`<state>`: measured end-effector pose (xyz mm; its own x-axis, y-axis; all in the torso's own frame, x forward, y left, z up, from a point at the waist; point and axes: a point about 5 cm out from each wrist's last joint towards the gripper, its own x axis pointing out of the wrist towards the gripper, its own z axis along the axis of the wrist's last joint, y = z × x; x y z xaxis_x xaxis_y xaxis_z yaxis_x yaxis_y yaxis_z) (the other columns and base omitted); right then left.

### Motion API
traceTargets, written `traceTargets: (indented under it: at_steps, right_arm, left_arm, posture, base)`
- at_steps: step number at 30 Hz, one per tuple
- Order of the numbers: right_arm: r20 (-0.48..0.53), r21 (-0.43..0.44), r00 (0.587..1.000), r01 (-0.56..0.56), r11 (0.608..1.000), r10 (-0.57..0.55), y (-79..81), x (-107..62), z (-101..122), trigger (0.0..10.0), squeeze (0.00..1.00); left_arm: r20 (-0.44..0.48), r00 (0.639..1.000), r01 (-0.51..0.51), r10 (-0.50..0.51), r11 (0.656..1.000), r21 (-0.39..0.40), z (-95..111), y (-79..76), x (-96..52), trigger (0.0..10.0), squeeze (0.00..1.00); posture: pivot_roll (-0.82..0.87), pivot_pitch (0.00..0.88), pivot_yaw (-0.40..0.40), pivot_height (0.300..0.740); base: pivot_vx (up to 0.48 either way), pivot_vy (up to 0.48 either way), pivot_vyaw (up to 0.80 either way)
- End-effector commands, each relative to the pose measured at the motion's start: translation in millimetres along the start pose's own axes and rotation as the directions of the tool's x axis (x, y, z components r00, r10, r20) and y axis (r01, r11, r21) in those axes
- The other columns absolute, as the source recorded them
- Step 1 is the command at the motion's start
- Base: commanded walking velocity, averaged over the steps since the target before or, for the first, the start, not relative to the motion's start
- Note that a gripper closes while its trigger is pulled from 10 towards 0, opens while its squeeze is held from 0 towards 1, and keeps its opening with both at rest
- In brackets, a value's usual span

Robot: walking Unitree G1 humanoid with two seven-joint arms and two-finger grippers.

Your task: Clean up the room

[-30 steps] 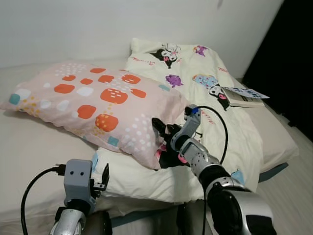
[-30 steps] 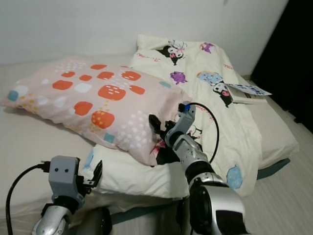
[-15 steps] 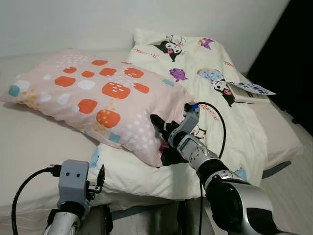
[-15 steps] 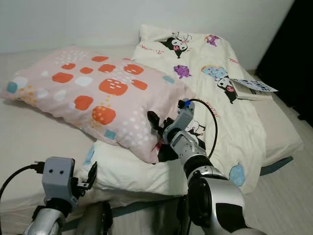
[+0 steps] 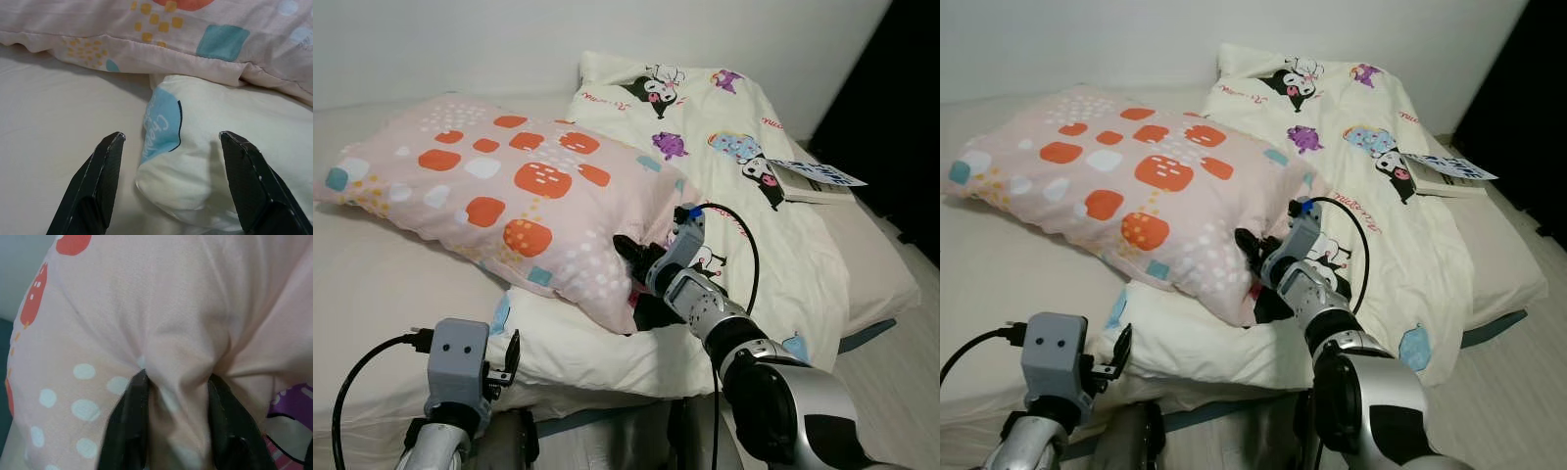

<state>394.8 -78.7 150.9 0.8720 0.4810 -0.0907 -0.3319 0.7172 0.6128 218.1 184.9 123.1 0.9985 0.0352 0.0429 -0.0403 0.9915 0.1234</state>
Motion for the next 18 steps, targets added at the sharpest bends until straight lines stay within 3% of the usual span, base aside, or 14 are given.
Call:
traceTargets:
  at_steps: [1, 12, 13, 14, 15, 17, 18]
  right_arm:
    - [-0.045, -0.008, 0.999, 0.002, 1.0, -0.002, -0.2, -0.1, -8.9, 0.0, 0.0]
    - [-0.054, -0.061, 0.998, 0.015, 0.998, -0.018, -2.6, -0.9, -6.3, 0.0, 0.0]
    - [-0.176, -0.334, 0.984, -0.039, 0.942, -0.022, -3.3, -1.9, -7.3, 0.0, 0.0]
    - [-0.222, -0.42, 0.975, -0.069, 0.905, -0.028, -3.9, -2.5, -8.0, 0.0, 0.0]
    - [-0.222, -0.42, 0.975, -0.069, 0.905, -0.028, -3.9, -2.5, -8.0, 0.0, 0.0]
    - [-0.308, -0.526, 0.952, -0.165, 0.834, -0.006, -4.1, -4.6, -5.0, 0.0, 0.0]
    - [-0.308, -0.526, 0.952, -0.165, 0.834, -0.006, -4.1, -4.6, -5.0, 0.0, 0.0]
  left_arm:
    - [-0.026, 1.0, 0.002, -0.001, 1.0, 0.014, -3.4, -0.6, -2.9, 10.0, 0.0]
    - [-0.03, 1.0, -0.001, 0.001, 1.0, 0.016, -4.3, 0.6, -1.4, 10.0, 0.0]
    - [-0.024, 1.0, 0.0, 0.0, 1.0, 0.019, -2.9, 2.4, -0.1, 10.0, 0.0]
    - [-0.021, 1.0, 0.001, 0.0, 1.0, 0.02, -2.3, 3.0, 0.5, 10.0, 0.0]
    - [-0.021, 1.0, 0.001, 0.0, 1.0, 0.02, -2.3, 3.0, 0.5, 10.0, 0.0]
    - [-0.016, 1.0, 0.006, -0.005, 1.0, 0.018, -2.2, 3.1, 2.0, 10.0, 0.0]
    - [-0.016, 1.0, 0.006, -0.005, 1.0, 0.018, -2.2, 3.1, 2.0, 10.0, 0.0]
  posture:
    - [0.13, 0.315, -0.092, 0.581]
    - [0.13, 0.311, -0.093, 0.581]
    - [0.12, 0.294, -0.1, 0.581]
    - [0.12, 0.294, -0.1, 0.581]
    - [0.12, 0.294, -0.1, 0.581]
    - [0.1, 0.279, -0.102, 0.581]
    - [0.1, 0.279, -0.102, 0.581]
  base:
    - [0.0, 0.0, 0.0]
    - [0.0, 0.0, 0.0]
    - [0.0, 0.0, 0.0]
    - [0.0, 0.0, 0.0]
    - [0.0, 0.0, 0.0]
    - [0.0, 0.0, 0.0]
    - [0.0, 0.0, 0.0]
